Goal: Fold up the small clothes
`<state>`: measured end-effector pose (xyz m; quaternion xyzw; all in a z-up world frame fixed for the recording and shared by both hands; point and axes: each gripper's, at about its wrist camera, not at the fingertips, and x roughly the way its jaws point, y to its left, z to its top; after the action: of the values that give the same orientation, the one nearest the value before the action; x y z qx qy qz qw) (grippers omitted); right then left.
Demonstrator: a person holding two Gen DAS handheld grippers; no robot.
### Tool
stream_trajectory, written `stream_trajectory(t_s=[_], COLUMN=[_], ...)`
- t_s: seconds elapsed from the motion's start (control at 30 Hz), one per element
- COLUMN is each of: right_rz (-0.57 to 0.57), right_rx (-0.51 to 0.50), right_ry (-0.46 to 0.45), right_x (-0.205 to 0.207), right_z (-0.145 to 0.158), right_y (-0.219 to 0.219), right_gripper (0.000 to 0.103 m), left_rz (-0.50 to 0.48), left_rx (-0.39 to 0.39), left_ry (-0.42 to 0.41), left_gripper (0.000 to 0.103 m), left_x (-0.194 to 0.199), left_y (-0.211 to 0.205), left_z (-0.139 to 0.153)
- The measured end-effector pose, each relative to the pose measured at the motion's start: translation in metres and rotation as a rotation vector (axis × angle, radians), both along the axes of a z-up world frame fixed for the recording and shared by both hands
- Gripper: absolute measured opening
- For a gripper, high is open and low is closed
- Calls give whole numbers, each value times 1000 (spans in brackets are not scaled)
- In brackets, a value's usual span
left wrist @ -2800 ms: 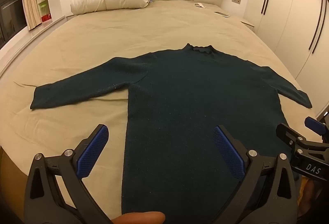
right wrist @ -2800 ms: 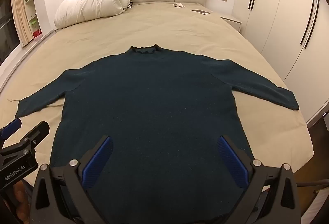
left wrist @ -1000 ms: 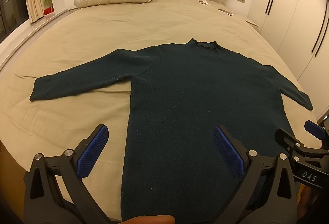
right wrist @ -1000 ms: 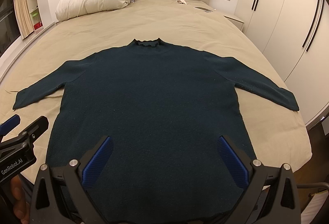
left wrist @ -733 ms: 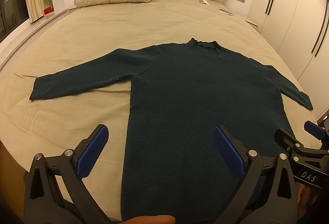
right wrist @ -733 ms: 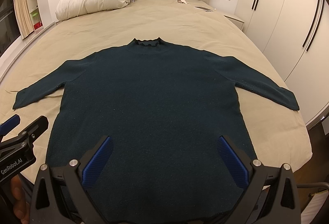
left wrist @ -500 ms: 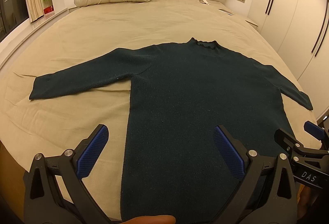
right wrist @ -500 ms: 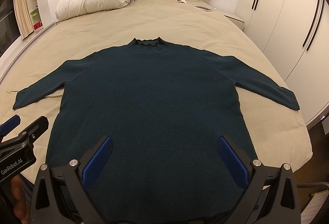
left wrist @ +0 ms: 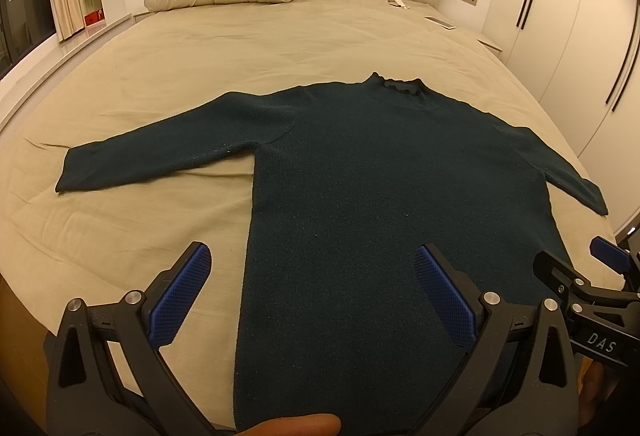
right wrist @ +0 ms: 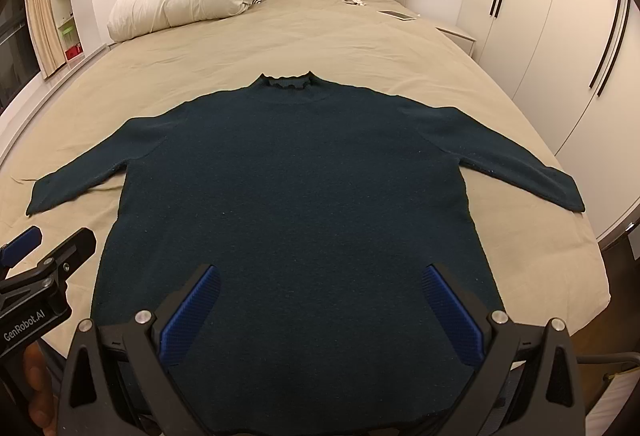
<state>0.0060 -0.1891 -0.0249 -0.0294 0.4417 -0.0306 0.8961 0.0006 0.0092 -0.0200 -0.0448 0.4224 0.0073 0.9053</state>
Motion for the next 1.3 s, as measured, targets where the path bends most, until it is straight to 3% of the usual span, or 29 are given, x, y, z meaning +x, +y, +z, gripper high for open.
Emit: stream_trajectory(t_s=[0.4,0.6,0.8,0.93,1.17,1.3], right_rz=[-1,1,41,74,97,92], right_rx=[0,26,195,342,523,582], right_ry=[4,0,-43,-86,-88,-63], right_x=[0,-1,1,6,23,34], right_z=[-1,-2,6,16,16,8], right_y=[2,2,-2,-2,-2,1], right_gripper=[103,103,103,103,101,99], left_rz=[9,1,71,202,545,619], left_rx=[-6,-57,-299,-497,-821,-1009], left_ry=[3,-45,-4,-66,-102,-80], left_gripper=[103,103,103,103,103,103], left_x=[3,-1,11,17,28,40], left_y=[2,19,89,163,313,368], left_z=[-1,-4,-25,-40,-92,-125])
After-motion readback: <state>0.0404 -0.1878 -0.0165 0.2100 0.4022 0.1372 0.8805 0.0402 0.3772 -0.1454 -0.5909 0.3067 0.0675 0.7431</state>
